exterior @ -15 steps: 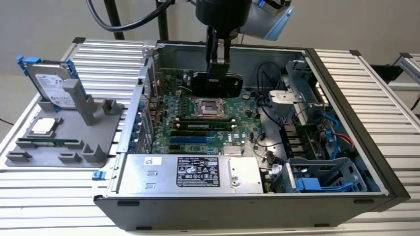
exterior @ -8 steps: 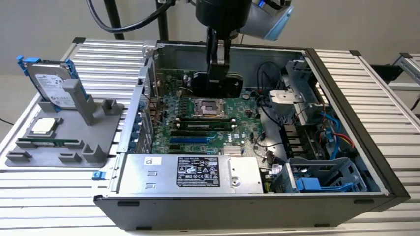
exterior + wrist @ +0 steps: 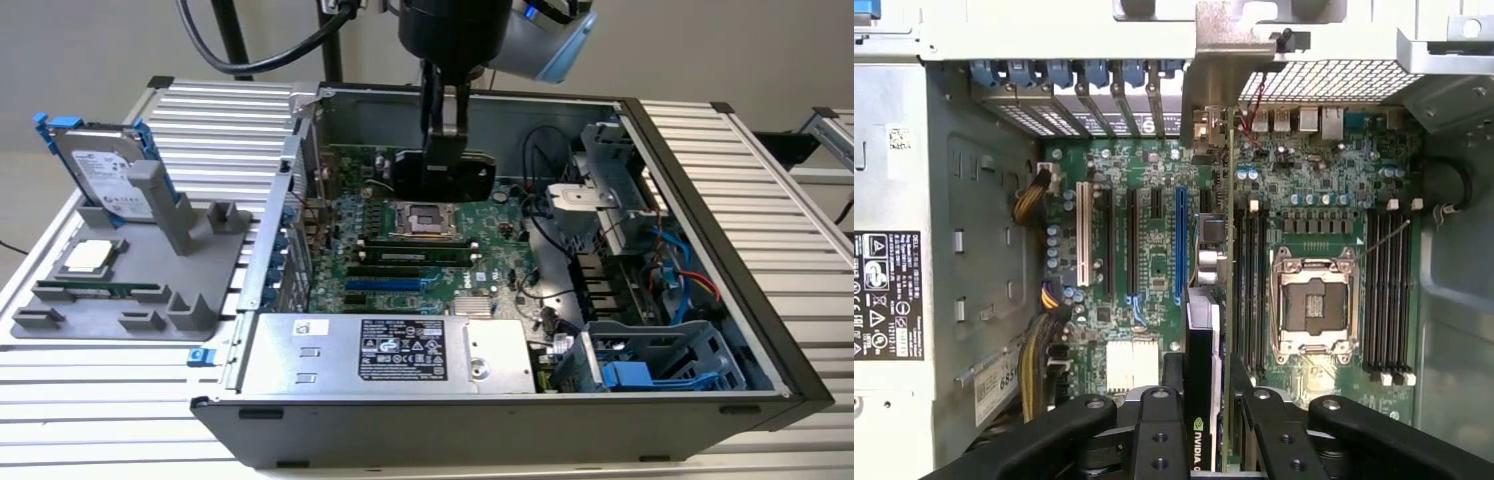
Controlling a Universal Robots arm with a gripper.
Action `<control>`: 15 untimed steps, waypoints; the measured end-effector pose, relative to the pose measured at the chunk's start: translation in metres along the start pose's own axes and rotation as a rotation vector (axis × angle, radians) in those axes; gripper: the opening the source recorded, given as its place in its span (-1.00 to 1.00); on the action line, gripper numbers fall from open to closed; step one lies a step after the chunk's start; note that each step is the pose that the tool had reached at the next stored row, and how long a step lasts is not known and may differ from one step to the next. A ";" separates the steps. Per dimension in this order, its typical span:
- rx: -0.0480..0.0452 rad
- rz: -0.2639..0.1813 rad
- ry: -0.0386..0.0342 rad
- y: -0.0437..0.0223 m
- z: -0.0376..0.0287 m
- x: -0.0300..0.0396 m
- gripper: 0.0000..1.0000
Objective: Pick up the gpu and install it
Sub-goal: 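Insert the gpu into the slot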
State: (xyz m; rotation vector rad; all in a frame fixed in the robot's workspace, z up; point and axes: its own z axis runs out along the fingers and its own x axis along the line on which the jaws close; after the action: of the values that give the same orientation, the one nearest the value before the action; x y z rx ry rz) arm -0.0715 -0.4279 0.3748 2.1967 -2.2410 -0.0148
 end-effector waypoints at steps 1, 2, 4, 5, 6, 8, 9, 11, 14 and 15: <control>0.0013 0.000 -0.0002 0.0000 0.0001 0.0000 -1.00; 0.0025 0.000 -0.0001 0.0000 0.0001 0.0000 -1.00; 0.0030 0.000 -0.0002 0.0000 0.0002 0.0000 -1.00; 0.0032 0.000 -0.0002 0.0000 0.0002 0.0000 -1.00; 0.0034 0.000 -0.0002 0.0000 0.0002 0.0000 -1.00; 0.0035 0.000 -0.0002 0.0000 0.0002 0.0000 -1.00; 0.0036 0.000 -0.0002 -0.0003 0.0002 0.0000 -1.00; 0.0037 0.000 -0.0003 -0.0014 0.0004 0.0000 -1.00; 0.0039 0.000 -0.0003 -0.0026 0.0008 -0.0001 -1.00; 0.0039 0.000 -0.0003 -0.0029 0.0011 -0.0001 -1.00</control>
State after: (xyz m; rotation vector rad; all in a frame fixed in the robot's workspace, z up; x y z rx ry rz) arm -0.0686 -0.4279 0.3738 2.1987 -2.2432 -0.0107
